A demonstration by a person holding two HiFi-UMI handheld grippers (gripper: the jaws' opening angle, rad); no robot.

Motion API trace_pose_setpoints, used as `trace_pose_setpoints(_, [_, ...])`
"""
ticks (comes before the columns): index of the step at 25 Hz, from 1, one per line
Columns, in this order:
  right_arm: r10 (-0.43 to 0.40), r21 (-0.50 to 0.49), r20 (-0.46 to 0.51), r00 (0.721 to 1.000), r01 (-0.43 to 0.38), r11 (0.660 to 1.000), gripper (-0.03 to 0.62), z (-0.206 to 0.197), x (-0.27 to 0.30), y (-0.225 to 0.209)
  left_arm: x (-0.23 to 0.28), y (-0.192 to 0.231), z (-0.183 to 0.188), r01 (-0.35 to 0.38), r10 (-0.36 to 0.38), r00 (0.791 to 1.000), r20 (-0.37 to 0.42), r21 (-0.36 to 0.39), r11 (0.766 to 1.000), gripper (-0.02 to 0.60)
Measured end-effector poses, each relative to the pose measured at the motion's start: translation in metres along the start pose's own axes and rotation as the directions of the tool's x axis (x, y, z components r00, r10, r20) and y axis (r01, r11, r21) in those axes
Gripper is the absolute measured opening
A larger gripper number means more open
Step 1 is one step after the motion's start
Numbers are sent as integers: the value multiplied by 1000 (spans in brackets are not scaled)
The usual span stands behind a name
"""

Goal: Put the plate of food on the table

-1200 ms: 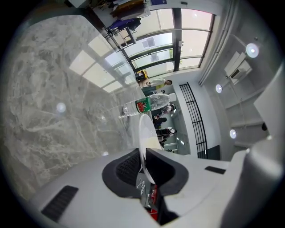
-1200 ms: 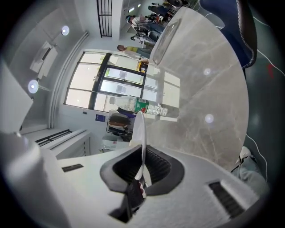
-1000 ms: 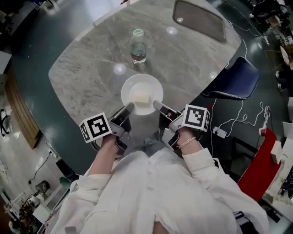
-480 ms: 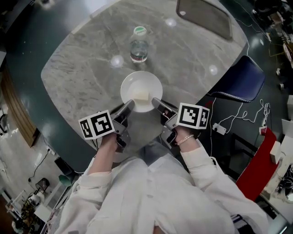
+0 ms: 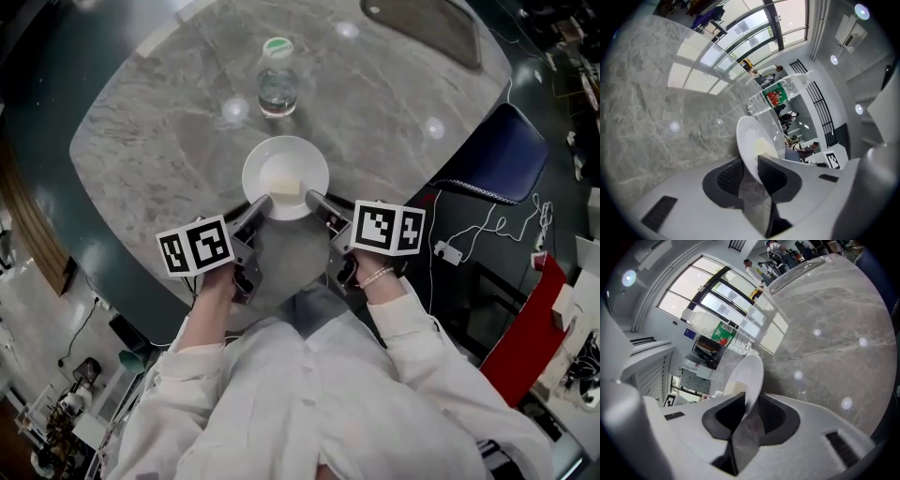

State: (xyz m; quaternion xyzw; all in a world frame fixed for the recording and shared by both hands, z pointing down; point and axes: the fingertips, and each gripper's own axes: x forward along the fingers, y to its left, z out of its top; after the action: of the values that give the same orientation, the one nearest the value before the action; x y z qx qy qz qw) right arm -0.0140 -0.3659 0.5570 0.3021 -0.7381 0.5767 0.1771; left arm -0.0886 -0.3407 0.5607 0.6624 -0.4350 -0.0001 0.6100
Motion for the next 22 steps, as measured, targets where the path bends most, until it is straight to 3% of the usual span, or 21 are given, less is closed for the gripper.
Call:
trace_pose_setpoints(9, [-129,-169,-30,991,122,978,87,9,11,-11,10,6,6,-58,61,997,-48,65,996,95])
trace_pose_setpoints(13, [-184,-241,-24,983,173,955,97,14,12,-16,12,4,6,-80,92,993,-74,148,986,100])
trace_pose_setpoints(18, [-222,-294,-33,975,203,934,106,16,14,-15,12,6,7,-97,114,989,-91,171,980,103])
trace_pose_setpoints(22, [-275,-370,-47,960,239,898,121,21,16,-17,12,6,15,-133,154,985,-80,228,965,106])
